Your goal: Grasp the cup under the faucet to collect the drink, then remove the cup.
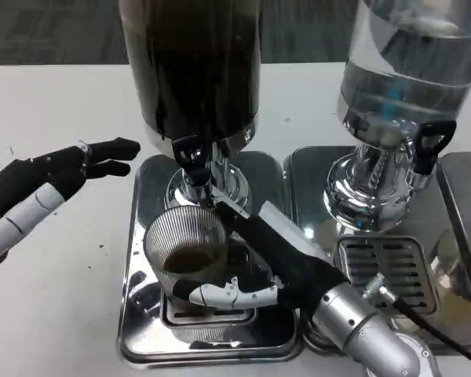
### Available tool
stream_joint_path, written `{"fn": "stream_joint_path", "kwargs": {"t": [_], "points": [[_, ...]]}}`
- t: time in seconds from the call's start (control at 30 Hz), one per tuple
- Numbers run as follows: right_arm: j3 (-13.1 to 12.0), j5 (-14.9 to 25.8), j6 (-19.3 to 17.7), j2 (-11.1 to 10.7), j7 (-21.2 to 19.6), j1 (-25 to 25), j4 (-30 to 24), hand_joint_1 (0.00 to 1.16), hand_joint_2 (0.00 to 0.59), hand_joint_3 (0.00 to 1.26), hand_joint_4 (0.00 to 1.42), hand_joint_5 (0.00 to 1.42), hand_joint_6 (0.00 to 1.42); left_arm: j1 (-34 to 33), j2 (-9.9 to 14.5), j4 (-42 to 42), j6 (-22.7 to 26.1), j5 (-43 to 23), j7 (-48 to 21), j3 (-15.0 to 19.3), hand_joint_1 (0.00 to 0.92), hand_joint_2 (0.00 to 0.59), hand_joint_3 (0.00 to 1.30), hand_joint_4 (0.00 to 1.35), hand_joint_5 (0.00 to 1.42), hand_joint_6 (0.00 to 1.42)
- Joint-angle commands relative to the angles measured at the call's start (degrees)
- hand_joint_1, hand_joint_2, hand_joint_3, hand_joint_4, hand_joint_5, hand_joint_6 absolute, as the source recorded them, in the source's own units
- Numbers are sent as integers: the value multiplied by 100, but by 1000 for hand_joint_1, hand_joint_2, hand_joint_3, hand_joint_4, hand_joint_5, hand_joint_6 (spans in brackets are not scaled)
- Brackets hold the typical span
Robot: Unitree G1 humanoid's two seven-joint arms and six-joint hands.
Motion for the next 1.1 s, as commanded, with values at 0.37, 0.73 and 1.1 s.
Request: {"fn": "stream_joint_path", "kwargs": {"t": [0.37,0.73,1.1], "points": [[92,-320,188,73,-384,360,-380,752,178,223,211,233,236,5,92,36,9,-91,-99,37,0,125,259,184,197,129],[18,-417,9,163,-890,633,-452,763,190,343,383,437,453,22,82,37,32,-104,-117,21,0,125,256,187,197,139],[-93,-337,-40,197,-1034,804,-623,765,190,381,420,502,516,2,37,85,38,-90,-139,-7,0,136,246,188,197,154]]}}
